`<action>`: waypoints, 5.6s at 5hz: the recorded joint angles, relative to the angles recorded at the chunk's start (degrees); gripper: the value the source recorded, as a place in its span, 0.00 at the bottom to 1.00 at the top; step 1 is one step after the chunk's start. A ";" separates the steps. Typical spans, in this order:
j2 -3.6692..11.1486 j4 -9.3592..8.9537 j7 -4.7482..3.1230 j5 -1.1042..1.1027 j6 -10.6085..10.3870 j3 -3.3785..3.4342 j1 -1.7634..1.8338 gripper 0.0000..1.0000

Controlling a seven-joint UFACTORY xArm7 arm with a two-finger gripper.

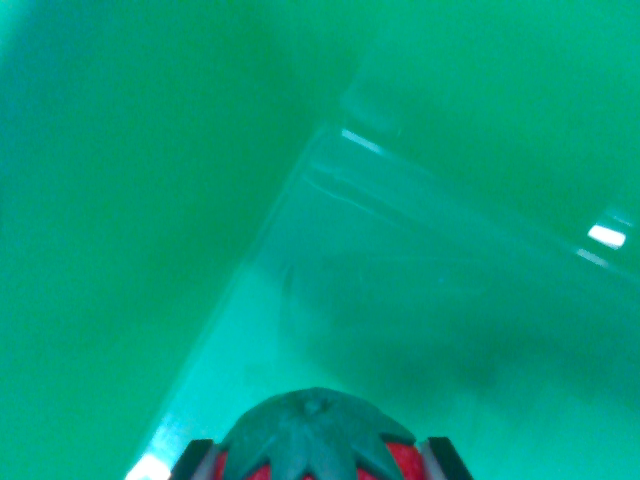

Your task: Pick fruit

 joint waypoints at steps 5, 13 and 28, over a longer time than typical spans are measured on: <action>-3.38 3.99 -0.03 0.56 7.32 0.12 -0.31 1.00; -8.37 9.88 -0.08 1.39 18.12 0.29 -0.78 1.00; -15.44 18.24 -0.14 2.57 33.43 0.54 -1.43 1.00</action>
